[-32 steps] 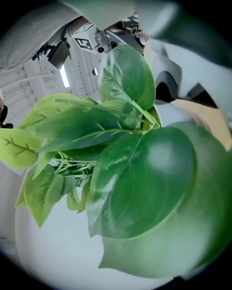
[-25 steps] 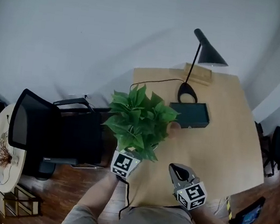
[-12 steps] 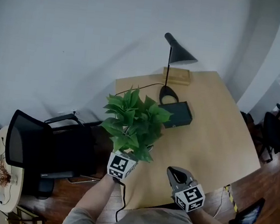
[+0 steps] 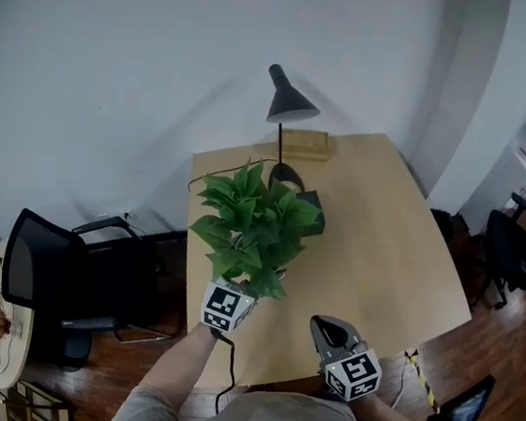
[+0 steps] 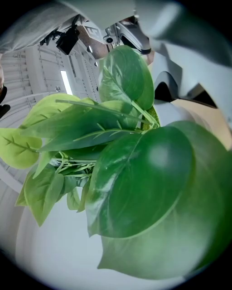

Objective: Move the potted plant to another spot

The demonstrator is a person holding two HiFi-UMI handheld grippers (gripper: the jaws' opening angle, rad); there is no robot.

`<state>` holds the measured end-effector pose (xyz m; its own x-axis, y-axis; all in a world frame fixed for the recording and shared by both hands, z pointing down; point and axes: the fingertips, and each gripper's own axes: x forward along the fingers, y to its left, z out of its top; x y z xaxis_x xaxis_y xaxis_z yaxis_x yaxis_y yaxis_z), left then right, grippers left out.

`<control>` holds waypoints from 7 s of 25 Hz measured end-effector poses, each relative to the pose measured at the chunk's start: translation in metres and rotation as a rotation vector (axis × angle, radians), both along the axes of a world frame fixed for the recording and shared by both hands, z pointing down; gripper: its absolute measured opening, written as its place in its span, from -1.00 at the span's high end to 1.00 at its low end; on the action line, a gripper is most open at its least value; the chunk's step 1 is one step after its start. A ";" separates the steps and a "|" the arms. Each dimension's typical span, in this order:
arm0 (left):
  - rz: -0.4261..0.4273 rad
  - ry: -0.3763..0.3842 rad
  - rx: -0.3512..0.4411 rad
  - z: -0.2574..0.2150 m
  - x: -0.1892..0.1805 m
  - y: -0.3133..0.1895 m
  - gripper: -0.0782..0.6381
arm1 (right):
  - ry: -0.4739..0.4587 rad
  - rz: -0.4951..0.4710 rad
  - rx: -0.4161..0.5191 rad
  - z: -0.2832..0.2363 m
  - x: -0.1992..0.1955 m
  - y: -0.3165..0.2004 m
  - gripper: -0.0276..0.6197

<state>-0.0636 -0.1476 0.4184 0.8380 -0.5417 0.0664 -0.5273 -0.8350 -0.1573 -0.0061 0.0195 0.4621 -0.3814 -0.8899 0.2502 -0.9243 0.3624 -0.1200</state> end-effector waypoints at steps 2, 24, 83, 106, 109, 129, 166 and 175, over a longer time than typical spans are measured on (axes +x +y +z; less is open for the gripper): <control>-0.022 0.004 -0.005 -0.003 0.025 0.004 -0.67 | -0.001 -0.014 -0.003 -0.001 0.027 0.007 0.90; -0.057 -0.001 -0.050 -0.007 0.233 0.008 -0.67 | -0.029 -0.068 -0.015 -0.010 0.225 -0.007 0.90; -0.148 0.037 -0.244 0.178 0.422 -0.112 -0.67 | 0.092 -0.145 -0.313 0.118 0.430 -0.136 0.90; -0.118 -0.102 -0.203 0.202 0.427 -0.098 -0.67 | 0.076 -0.177 -0.331 0.132 0.418 -0.133 0.90; -0.114 -0.093 -0.210 0.202 0.428 -0.099 -0.67 | 0.077 -0.174 -0.330 0.131 0.419 -0.134 0.90; -0.120 -0.102 -0.291 0.208 0.394 -0.071 -0.75 | 0.073 -0.167 -0.293 0.116 0.417 -0.126 0.90; 0.014 0.085 -0.508 0.104 0.281 0.309 0.78 | -0.015 -0.164 -0.251 0.056 0.284 0.145 0.90; -0.066 0.110 -0.436 0.084 0.279 0.339 0.78 | -0.096 -0.202 -0.237 0.049 0.289 0.179 0.90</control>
<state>0.2154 0.1919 0.5025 0.8176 -0.5351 0.2128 -0.5753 -0.7749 0.2618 0.2832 0.1980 0.5110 -0.5763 -0.7151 0.3956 -0.8169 0.4892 -0.3056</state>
